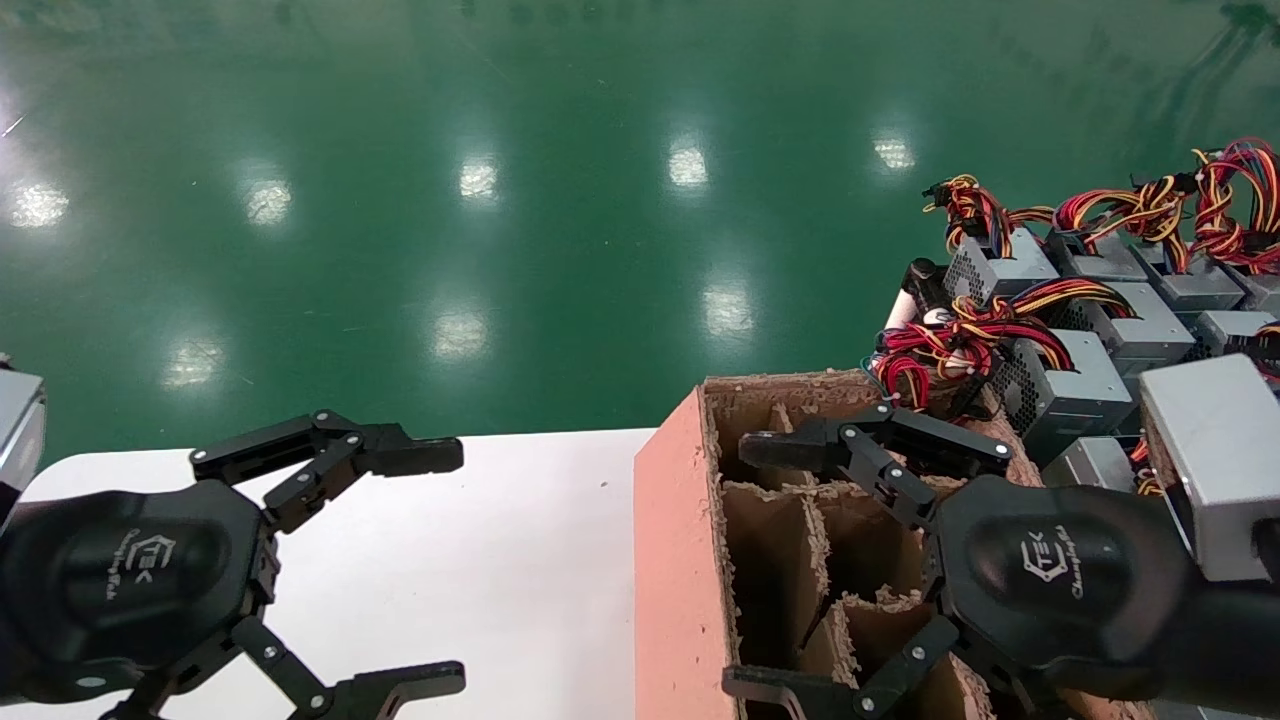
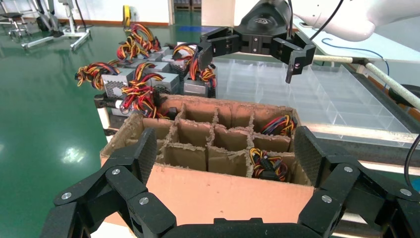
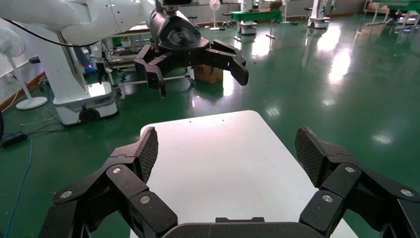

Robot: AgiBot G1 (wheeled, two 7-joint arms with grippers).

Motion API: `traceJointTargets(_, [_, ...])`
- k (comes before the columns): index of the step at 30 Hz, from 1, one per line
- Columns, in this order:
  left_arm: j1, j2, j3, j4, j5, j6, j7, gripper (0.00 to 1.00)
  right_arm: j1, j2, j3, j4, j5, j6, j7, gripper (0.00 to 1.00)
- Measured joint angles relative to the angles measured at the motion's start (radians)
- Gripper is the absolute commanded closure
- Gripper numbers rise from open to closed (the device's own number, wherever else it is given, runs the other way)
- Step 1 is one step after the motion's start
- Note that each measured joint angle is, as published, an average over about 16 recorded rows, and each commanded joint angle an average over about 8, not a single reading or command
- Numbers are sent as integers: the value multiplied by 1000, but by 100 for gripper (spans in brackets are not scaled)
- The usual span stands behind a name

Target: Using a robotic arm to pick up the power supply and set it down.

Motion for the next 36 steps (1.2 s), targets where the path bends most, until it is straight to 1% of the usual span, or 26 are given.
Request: traceJointTargets(36, [0, 0, 0, 0, 0, 0, 0, 0, 1, 0, 0, -1, -1, 1, -1, 0])
